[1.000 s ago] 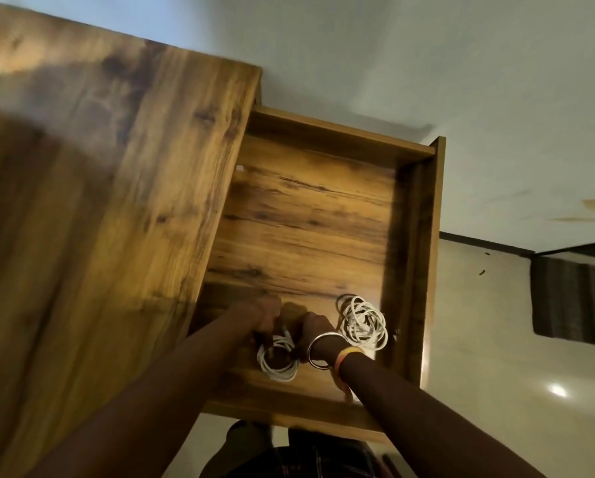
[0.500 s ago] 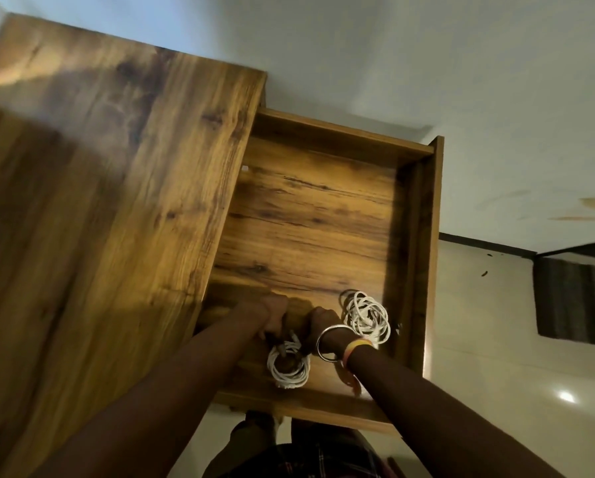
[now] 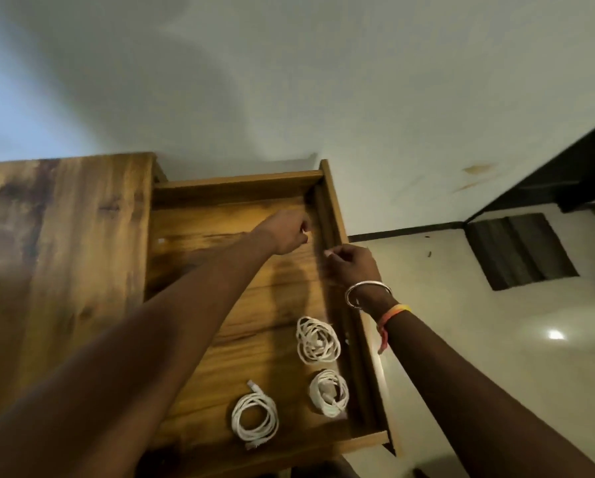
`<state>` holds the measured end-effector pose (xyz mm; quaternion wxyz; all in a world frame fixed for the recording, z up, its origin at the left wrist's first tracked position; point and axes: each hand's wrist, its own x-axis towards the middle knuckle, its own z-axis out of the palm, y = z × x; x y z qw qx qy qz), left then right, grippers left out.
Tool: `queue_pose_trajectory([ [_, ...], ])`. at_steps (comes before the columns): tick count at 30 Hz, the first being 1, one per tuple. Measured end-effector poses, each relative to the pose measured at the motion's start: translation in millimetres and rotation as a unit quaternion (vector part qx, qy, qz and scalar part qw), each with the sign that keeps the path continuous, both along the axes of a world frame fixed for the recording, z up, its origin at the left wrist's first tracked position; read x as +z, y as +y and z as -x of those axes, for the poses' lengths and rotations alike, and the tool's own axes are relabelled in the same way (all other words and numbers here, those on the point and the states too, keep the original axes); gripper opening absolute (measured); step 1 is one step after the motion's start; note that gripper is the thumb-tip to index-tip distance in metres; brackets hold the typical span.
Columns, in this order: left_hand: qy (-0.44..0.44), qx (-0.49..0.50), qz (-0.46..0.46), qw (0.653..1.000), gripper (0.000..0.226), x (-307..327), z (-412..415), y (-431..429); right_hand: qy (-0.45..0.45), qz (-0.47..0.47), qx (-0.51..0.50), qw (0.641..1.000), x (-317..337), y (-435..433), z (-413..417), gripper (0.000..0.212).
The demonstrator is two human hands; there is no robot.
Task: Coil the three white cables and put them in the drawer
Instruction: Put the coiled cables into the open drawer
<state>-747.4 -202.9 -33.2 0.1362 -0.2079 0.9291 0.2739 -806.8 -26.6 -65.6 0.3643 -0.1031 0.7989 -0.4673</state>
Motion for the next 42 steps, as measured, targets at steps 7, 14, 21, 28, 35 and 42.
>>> queue_pose_trajectory([
  [7, 0.049, -0.103, -0.009, 0.993, 0.036, -21, 62, 64, -0.051, -0.03, -0.155, 0.986, -44, 104, 5, 0.014],
  [14, -0.065, -0.243, 0.08, 0.965, 0.025, -46, 75, 89, -0.119, -0.02, -0.131, 0.984, -59, 119, -10, 0.008],
  [21, -0.062, -0.274, 0.146, 0.949, 0.026, -48, 69, 78, -0.147, -0.011, -0.12, 0.982, -57, 109, -12, 0.012],
  [28, -0.051, -0.201, 0.148, 0.967, 0.025, -53, 43, 61, -0.163, -0.026, -0.059, 0.984, -55, 83, -32, 0.013],
  [35, -0.046, -0.158, 0.195, 0.967, 0.016, -56, -1, 34, -0.21, -0.015, -0.001, 0.978, -50, 49, -66, 0.014],
  [42, -0.059, -0.108, 0.198, 0.973, 0.018, -52, -46, 6, -0.259, -0.021, 0.03, 0.965, -50, 11, -97, 0.025],
])
